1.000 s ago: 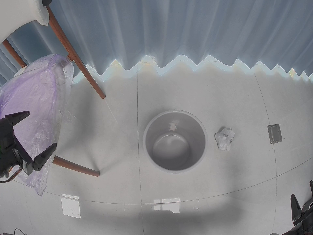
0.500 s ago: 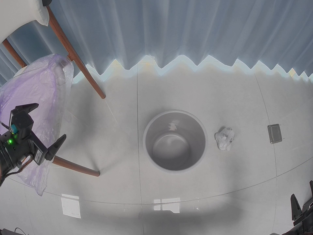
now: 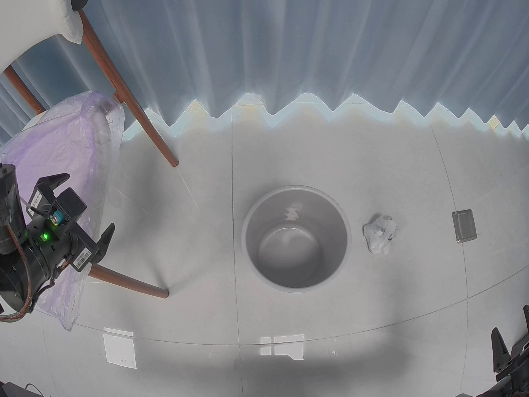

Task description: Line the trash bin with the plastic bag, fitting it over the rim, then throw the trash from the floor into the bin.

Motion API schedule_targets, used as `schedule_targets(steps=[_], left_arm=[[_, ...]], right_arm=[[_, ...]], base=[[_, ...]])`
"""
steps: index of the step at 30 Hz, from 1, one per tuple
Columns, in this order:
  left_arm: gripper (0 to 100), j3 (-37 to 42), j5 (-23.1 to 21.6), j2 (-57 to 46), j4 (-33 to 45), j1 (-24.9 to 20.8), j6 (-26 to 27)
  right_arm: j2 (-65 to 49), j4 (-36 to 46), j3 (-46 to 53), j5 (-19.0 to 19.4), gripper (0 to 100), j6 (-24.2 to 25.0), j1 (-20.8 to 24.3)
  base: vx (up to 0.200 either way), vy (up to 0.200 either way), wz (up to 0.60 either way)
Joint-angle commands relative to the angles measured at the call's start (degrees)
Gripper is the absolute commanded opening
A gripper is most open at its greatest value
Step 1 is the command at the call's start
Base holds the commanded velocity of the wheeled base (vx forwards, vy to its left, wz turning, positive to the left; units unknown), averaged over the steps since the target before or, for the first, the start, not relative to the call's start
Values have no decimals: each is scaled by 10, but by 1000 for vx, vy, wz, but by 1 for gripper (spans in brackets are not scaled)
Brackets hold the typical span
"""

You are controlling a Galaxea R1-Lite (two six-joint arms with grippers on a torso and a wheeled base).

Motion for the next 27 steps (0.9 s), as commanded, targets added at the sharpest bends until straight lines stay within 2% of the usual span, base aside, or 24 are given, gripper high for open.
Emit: schedule_targets(steps=[1,8,19,22,27], left_arm=[[100,3,22,15,-1,-2,4],[100,9,78,34,-13,-3,4],[100,12,92,74,-29,-20,3],[100,13,113,92,-60,-19,2],[100,14,120,117,-99,-18,2]], right_arm=[[-10,0,10,1,100,0,0],[-10,0,10,0,100,0,0],[-10,0,10,1,100,0,0],[-10,0,10,0,100,0,0],[-10,0,10,0,100,0,0]], base=[[0,0,0],[0,0,0],[0,0,0],[0,0,0],[0,0,0]])
